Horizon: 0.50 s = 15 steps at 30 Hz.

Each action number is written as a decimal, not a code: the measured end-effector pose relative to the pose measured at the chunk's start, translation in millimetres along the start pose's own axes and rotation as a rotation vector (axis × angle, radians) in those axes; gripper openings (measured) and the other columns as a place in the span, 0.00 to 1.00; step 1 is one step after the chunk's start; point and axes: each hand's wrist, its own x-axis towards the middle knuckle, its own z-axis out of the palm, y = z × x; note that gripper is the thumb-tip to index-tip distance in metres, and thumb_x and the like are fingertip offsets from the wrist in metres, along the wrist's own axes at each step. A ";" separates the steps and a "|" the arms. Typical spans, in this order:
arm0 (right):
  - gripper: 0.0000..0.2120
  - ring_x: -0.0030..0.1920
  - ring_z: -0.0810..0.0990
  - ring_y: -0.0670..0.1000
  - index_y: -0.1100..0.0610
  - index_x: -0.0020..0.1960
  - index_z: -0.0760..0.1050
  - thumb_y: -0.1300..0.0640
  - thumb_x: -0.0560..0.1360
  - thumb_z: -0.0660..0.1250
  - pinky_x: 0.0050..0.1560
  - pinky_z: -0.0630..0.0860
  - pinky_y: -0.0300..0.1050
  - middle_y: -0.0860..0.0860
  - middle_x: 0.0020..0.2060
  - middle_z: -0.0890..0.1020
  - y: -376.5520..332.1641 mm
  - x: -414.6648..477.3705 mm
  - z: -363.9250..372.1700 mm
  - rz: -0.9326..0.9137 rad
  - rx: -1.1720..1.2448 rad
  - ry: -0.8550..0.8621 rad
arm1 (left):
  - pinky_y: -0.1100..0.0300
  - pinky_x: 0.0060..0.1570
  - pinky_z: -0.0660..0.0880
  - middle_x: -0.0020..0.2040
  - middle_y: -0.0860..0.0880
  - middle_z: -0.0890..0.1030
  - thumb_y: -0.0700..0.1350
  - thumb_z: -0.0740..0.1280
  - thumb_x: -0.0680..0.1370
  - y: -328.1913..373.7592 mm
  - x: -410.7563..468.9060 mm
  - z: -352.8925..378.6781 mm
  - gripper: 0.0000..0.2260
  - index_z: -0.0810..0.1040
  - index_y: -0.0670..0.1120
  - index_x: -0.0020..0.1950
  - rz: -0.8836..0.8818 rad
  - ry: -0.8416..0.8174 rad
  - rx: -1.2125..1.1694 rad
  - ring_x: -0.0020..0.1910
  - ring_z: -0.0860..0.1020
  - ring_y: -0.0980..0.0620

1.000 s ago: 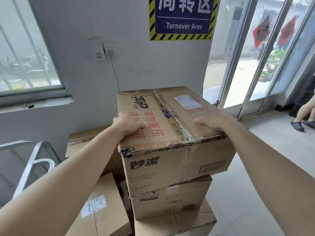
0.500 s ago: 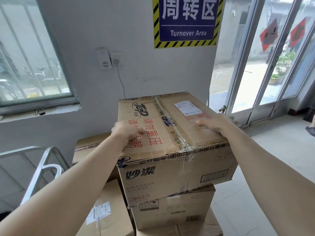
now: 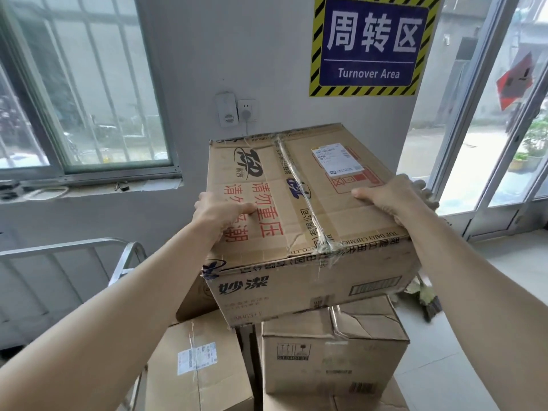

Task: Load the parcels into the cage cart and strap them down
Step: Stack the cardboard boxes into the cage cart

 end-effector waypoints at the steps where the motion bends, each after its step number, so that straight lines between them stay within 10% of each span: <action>1: 0.49 0.66 0.65 0.65 0.61 0.67 0.70 0.31 0.57 0.72 0.68 0.61 0.63 0.60 0.64 0.71 -12.7 -5.0 3.1 -0.027 0.024 0.004 | 0.52 0.44 0.80 0.52 0.49 0.81 0.65 0.78 0.36 0.3 0.6 -16.0 0.52 0.76 0.49 0.58 0.022 0.029 0.003 0.46 0.81 0.49; 11: 0.45 0.58 0.74 0.61 0.56 0.52 0.79 0.24 0.47 0.72 0.61 0.68 0.59 0.55 0.54 0.80 -175.7 -96.4 102.0 -0.270 0.187 -0.177 | 0.52 0.47 0.81 0.48 0.49 0.83 0.67 0.76 0.33 -48.0 -20.9 -237.4 0.52 0.79 0.47 0.54 0.038 0.326 0.021 0.44 0.83 0.49; 15: 0.38 0.68 0.67 0.62 0.60 0.63 0.73 0.35 0.65 0.73 0.65 0.64 0.56 0.62 0.66 0.71 -245.9 -155.1 142.2 -0.355 0.191 -0.287 | 0.57 0.42 0.80 0.48 0.47 0.83 0.59 0.82 0.51 -77.6 -49.5 -325.8 0.36 0.79 0.44 0.52 -0.010 0.444 -0.016 0.44 0.82 0.50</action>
